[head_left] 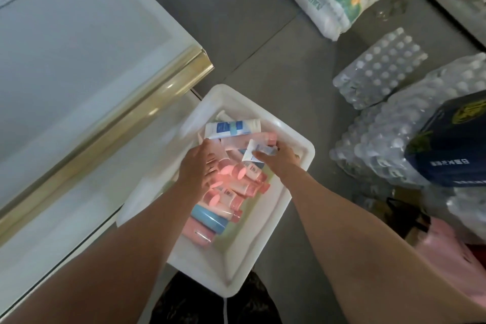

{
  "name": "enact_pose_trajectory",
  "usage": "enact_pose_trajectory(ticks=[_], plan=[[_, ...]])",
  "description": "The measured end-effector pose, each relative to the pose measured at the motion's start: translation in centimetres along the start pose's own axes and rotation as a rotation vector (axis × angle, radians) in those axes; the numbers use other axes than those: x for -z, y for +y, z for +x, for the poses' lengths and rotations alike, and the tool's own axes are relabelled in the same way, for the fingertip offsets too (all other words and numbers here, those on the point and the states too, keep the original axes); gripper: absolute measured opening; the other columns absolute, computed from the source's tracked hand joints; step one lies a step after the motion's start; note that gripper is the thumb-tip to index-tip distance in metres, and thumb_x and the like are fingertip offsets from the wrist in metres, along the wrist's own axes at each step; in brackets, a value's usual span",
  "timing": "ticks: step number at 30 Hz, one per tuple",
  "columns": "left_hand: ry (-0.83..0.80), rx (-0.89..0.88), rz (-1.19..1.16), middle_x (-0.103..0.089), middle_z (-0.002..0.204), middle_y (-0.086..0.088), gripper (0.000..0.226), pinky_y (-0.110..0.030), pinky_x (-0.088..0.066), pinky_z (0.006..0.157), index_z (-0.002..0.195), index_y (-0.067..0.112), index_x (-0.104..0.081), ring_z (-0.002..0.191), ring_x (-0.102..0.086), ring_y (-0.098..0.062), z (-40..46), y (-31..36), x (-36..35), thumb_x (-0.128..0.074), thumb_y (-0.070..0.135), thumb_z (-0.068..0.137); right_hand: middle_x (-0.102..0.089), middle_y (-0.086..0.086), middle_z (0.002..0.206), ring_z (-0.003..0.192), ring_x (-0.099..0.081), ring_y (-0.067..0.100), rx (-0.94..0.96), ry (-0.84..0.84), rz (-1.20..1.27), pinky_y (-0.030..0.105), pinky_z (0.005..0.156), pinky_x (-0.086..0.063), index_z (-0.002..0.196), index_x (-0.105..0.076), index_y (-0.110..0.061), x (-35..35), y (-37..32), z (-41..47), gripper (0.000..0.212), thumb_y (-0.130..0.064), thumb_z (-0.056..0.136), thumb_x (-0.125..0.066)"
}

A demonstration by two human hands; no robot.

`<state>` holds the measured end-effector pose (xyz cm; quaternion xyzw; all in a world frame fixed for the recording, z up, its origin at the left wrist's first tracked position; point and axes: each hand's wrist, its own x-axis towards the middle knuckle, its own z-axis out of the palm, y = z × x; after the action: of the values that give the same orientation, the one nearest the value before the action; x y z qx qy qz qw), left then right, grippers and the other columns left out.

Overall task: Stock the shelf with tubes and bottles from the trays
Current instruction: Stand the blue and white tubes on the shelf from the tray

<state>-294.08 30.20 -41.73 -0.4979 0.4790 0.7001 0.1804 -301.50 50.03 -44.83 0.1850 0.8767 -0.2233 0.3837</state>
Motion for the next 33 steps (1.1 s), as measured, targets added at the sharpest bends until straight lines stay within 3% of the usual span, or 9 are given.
enact_pose_trajectory(ticks=[2,6,9,12,16,21,25,29,33], plan=[[0.01,0.004,0.004,-0.068,0.11,-0.002,0.048,-0.026,-0.053,0.068,0.134,0.014,-0.053,0.09,-0.068,-0.013,0.3,0.1,0.0,-0.051,0.048,0.1,-0.058,0.006,0.127,0.122,-0.046,0.029,0.0,0.011,-0.16,0.036,0.096,-0.039,0.139,-0.051,-0.019,-0.1,0.0,-0.1,0.077,-0.07,0.082,-0.063],[0.044,0.004,0.029,-0.067,0.101,0.003,0.044,-0.024,-0.051,0.061,0.129,0.015,-0.056,0.084,-0.066,-0.009,0.5,0.1,0.0,-0.048,0.048,0.101,-0.066,-0.003,0.109,0.11,-0.045,0.026,0.058,-0.022,-0.111,0.033,0.08,-0.039,0.124,-0.065,-0.037,-1.0,0.1,-0.2,0.052,-0.068,0.083,-0.064],[0.036,-0.001,0.036,-0.069,0.104,0.002,0.04,-0.024,-0.053,0.062,0.125,0.018,-0.056,0.084,-0.067,-0.011,0.4,0.3,-0.1,-0.048,0.048,0.101,-0.074,-0.007,0.1,0.101,-0.065,0.022,0.13,-0.115,0.238,0.036,0.085,-0.054,0.115,-0.072,-0.028,-1.0,0.3,-0.9,0.043,-0.056,0.083,-0.072],[0.004,-0.029,0.034,-0.068,0.115,-0.008,0.039,-0.035,-0.059,0.077,0.129,0.019,-0.055,0.101,-0.069,-0.021,0.2,0.6,-1.1,-0.049,0.046,0.101,-0.076,0.007,0.099,0.097,-0.073,0.033,0.121,-0.186,0.683,0.046,0.088,-0.059,0.1,-0.071,-0.017,-0.8,0.8,-1.9,0.033,-0.045,0.084,-0.077],[-0.024,-0.013,0.04,-0.068,0.116,-0.011,0.04,-0.038,-0.056,0.092,0.131,0.023,-0.054,0.104,-0.069,-0.024,0.7,1.5,-3.8,-0.046,0.049,0.101,-0.076,0.006,0.103,0.093,-0.074,0.025,0.094,-0.195,1.02,0.042,0.087,-0.059,0.11,-0.069,-0.016,0.2,0.7,-2.9,0.027,-0.037,0.092,-0.07],[-0.07,0.084,-0.014,-0.071,0.113,-0.01,0.055,-0.03,-0.058,0.074,0.133,0.027,-0.055,0.095,-0.073,-0.021,2.6,2.8,-7.1,-0.047,0.064,0.094,-0.076,0.006,0.107,0.095,-0.073,0.023,0.065,-0.103,1.036,0.036,0.079,-0.057,0.111,-0.07,-0.018,1.4,0.5,-2.5,0.032,-0.043,0.09,-0.071],[0.009,0.123,-0.009,-0.072,0.108,-0.011,0.059,-0.03,-0.058,0.085,0.122,0.018,-0.06,0.098,-0.071,-0.02,3.6,2.9,-8.7,-0.051,0.067,0.091,-0.076,0.004,0.102,0.094,-0.074,0.023,0.029,-0.057,0.986,0.038,0.084,-0.059,0.105,-0.071,-0.02,1.8,1.2,-1.9,0.029,-0.044,0.09,-0.072],[0.051,0.121,0.041,-0.067,0.115,-0.008,0.057,-0.027,-0.055,0.066,0.125,0.022,-0.057,0.097,-0.069,-0.019,3.5,3.3,-9.4,-0.046,0.067,0.093,-0.074,0.0,0.091,0.076,-0.07,0.013,-0.002,-0.058,0.966,0.028,0.069,-0.054,0.104,-0.069,-0.015,1.8,1.9,-2.4,0.032,-0.044,0.09,-0.071],[0.103,-0.058,0.264,-0.063,0.119,-0.008,0.054,-0.037,-0.055,0.093,0.126,0.028,-0.053,0.101,-0.066,-0.023,3.5,3.1,-9.3,-0.036,0.067,0.094,-0.073,0.0,0.09,0.073,-0.069,0.012,-0.028,-0.04,0.977,0.025,0.063,-0.052,0.102,-0.068,-0.016,1.7,2.3,-3.2,0.03,-0.044,0.09,-0.071]])
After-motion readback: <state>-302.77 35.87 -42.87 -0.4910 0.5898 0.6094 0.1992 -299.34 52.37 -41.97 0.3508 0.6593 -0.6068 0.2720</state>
